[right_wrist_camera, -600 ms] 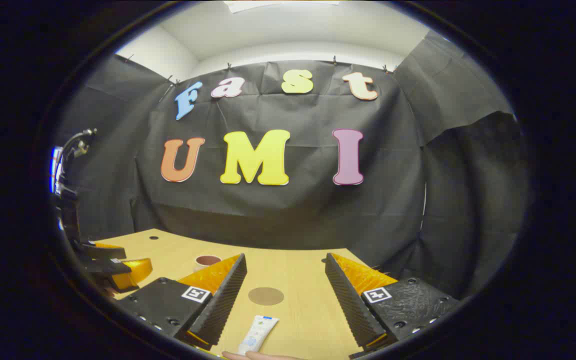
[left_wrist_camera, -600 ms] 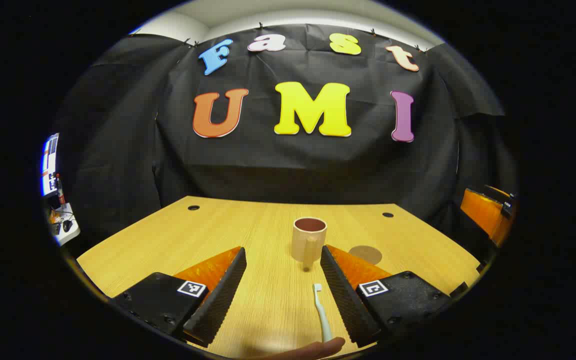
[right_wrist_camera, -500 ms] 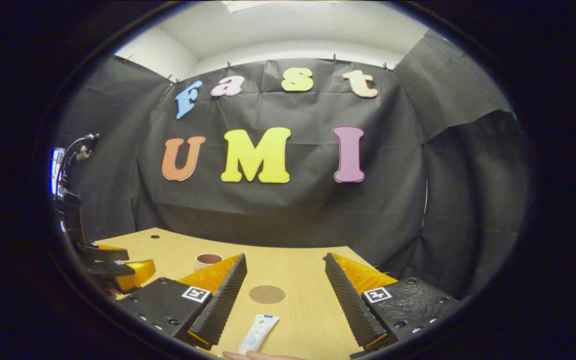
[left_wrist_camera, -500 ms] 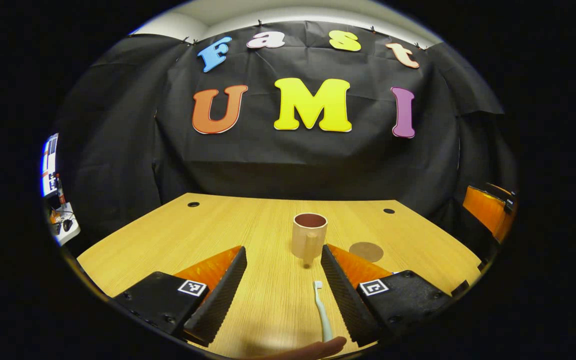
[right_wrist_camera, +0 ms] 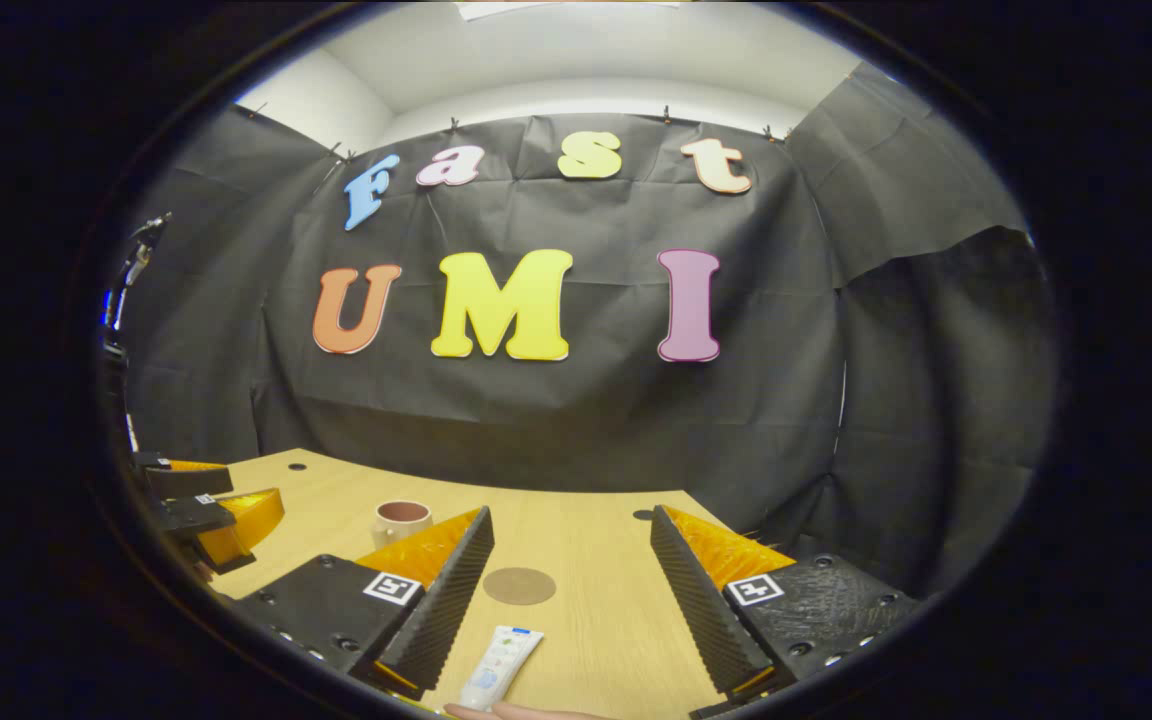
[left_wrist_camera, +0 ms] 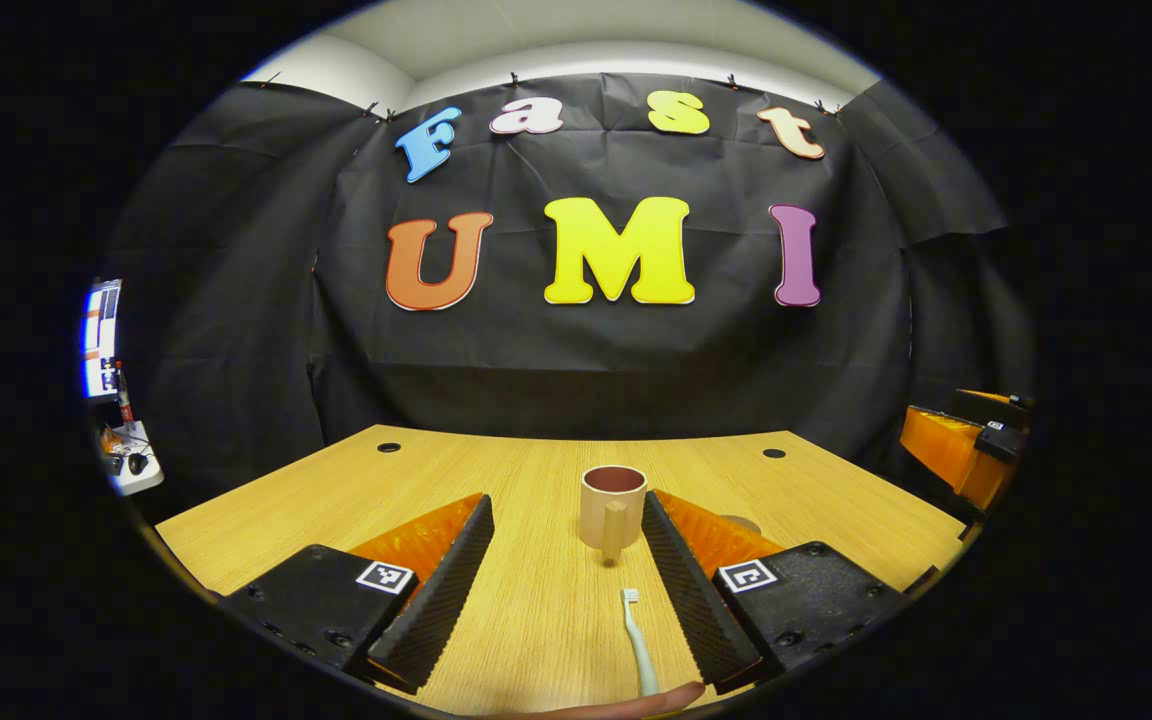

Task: Put the toothbrush and toothpaste on the desktop into the cup, then pick up the cup and place it on the coaster on the desktop.

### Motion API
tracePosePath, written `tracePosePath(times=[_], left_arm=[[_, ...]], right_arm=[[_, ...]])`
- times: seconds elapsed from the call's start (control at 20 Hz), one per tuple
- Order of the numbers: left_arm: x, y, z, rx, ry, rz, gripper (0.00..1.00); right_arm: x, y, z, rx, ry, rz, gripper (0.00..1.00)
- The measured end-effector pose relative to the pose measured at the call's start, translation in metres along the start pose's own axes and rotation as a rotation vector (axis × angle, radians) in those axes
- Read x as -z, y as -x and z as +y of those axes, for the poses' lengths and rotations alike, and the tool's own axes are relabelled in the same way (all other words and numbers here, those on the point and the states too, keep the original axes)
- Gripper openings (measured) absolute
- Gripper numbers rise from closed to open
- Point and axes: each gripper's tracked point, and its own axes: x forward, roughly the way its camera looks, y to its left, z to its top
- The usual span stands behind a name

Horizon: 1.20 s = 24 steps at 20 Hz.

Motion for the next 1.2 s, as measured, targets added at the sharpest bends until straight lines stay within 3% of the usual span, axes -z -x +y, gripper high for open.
tracePosePath(times=[0.2, 0.8, 1.1, 1.2], left_arm=[[0.015, -0.006, -0.005, 0.022, 0.008, 0.055, 0.95], [0.151, -0.021, -0.047, 0.118, -0.039, 0.502, 0.96], [0.17, -0.02, -0.062, 0.158, -0.009, 0.556, 0.83], [0.174, -0.019, -0.061, 0.151, -0.011, 0.567, 0.72]], right_arm=[[0.005, 0.0, 0.002, -0.005, 0.005, 0.001, 0.95], [0.059, -0.013, 0.005, -0.035, -0.015, 0.132, 0.95], [0.077, -0.015, 0.008, -0.062, -0.035, 0.191, 0.95], [0.079, -0.015, 0.008, -0.06, -0.031, 0.195, 0.95]])
